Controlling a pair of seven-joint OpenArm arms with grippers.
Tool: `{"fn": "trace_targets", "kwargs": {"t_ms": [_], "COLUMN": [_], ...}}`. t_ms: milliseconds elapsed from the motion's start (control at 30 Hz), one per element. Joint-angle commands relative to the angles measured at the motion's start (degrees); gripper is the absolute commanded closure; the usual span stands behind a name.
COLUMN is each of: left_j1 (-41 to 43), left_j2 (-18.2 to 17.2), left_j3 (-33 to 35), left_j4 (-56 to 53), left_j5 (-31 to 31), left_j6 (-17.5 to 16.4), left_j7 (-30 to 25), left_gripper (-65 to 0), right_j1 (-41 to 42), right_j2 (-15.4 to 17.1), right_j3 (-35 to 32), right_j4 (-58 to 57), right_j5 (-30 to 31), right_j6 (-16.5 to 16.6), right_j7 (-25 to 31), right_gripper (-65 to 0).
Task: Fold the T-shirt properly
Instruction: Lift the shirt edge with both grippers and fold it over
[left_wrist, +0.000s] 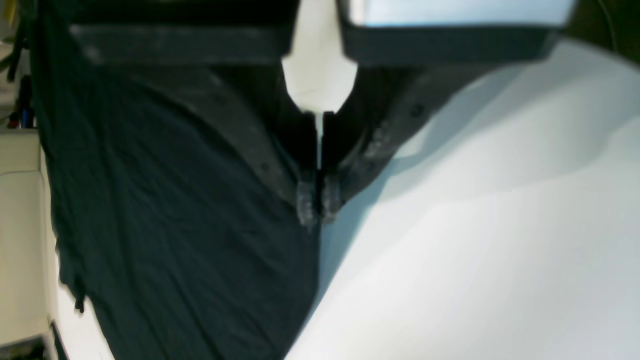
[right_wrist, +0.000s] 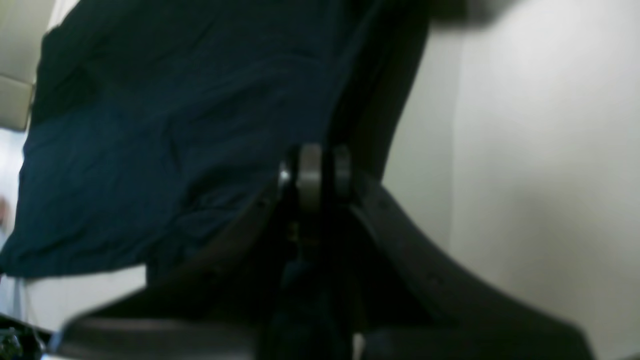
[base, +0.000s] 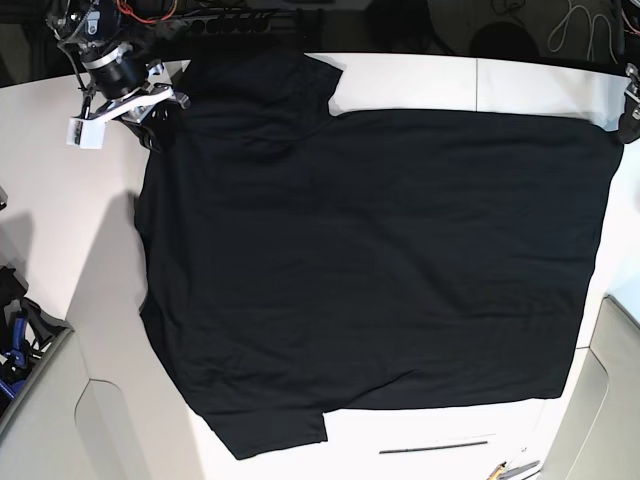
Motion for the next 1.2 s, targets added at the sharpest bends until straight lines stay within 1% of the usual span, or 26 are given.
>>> {"fn": "trace_targets", "kwargs": {"t_ms": [0,300,433,500,567,700,833,900,967,1033,1167], "left_j1": [1.46,9.09,11.52,12.41,13.62,14.75,13.35,11.34,8.83,6.69,3.19], "left_j2": [-1.46,-1.46,-1.49,-1.84,-2.56,-4.17,-4.63,-4.63,-4.63,-4.63,-4.63], "left_j3": [-1.55,-7.45,-10.01,-11.32,-12.20,-12.66,-12.63,-12.46,-12.41,-12.41,-12.41], "left_j4": [1.40,4.44,4.44,4.44,4.44,4.44,5.01,5.42,5.44,5.44,5.44], "left_j5": [-1.88,-10.99,-13.62,-13.63,-13.63,-13.63,-13.63,-13.63,-13.63,-13.63,-13.63], "left_j6": [-0.45,-0.45,-0.45,-0.45,-0.45,-0.45,-0.45,-0.45,-0.45,-0.45,-0.45], "left_j7": [-0.52,5.70,7.48,9.03,10.14,10.27,9.81,9.84,9.84,9.84,9.84], "left_gripper": [0.0,0.0,0.0,0.0,0.0,0.0,0.0,0.0,0.0,0.0,0.0], "right_j1": [-1.46,-10.93,-14.82,-16.74,-18.34,-20.44,-19.43,-17.03,-13.94,-10.80,-4.70], "right_j2": [0.31,0.31,0.33,0.66,1.60,3.04,3.37,3.34,3.34,3.34,3.34], "right_j3": [0.26,0.26,0.59,1.79,3.39,6.71,7.91,7.69,7.02,5.84,3.43], "right_j4": [2.10,9.86,12.50,13.70,14.86,16.87,17.79,17.73,17.70,17.62,16.39], "right_j5": [0.83,0.85,0.85,0.85,1.07,3.85,5.88,6.23,6.19,5.33,1.07], "right_j6": [0.68,0.70,0.68,0.72,0.70,0.70,0.85,3.34,4.61,4.57,4.52], "right_j7": [0.85,-2.01,-4.22,-5.66,-5.84,-6.01,-5.97,-5.95,-5.92,-5.88,-4.87], "right_gripper": [0.0,0.0,0.0,0.0,0.0,0.0,0.0,0.0,0.0,0.0,0.0]}}
